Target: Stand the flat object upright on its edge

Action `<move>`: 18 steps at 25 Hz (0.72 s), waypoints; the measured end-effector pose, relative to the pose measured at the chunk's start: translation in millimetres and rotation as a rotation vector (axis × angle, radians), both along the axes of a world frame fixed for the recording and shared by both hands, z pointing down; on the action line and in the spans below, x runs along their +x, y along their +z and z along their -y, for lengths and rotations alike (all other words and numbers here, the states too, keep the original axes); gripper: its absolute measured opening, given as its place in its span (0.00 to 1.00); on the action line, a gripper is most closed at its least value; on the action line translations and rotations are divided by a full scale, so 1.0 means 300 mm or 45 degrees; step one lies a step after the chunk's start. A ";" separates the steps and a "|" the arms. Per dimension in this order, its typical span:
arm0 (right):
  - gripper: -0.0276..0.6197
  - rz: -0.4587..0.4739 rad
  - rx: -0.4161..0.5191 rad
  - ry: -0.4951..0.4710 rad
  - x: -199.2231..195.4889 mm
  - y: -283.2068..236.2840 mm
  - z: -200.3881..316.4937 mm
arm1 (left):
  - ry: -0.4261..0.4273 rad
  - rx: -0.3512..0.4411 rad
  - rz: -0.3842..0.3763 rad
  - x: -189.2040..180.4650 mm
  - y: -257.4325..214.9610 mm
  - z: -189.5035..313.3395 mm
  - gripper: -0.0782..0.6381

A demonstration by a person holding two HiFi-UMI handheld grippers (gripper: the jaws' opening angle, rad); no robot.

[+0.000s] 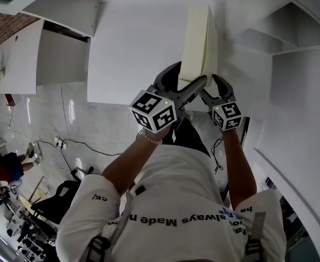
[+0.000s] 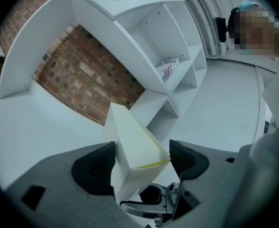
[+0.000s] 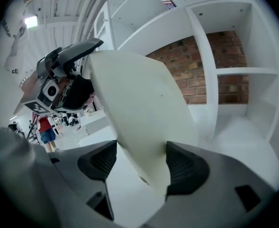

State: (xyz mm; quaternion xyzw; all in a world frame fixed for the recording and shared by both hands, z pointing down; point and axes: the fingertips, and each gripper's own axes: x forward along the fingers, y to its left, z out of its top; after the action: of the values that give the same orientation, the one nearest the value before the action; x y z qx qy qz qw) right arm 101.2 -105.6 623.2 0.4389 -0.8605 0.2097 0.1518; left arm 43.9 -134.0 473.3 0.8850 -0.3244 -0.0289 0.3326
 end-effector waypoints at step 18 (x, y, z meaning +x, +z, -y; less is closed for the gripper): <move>0.52 0.217 -0.057 0.173 0.207 0.006 0.110 | 0.141 0.154 0.151 0.341 -0.046 0.100 0.57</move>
State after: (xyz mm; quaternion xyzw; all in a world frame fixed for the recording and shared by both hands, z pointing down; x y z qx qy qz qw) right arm 163.2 -138.4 625.0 0.4733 -0.8336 0.2752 0.0732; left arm 146.2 -164.1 459.4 0.9202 -0.2918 0.0223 0.2601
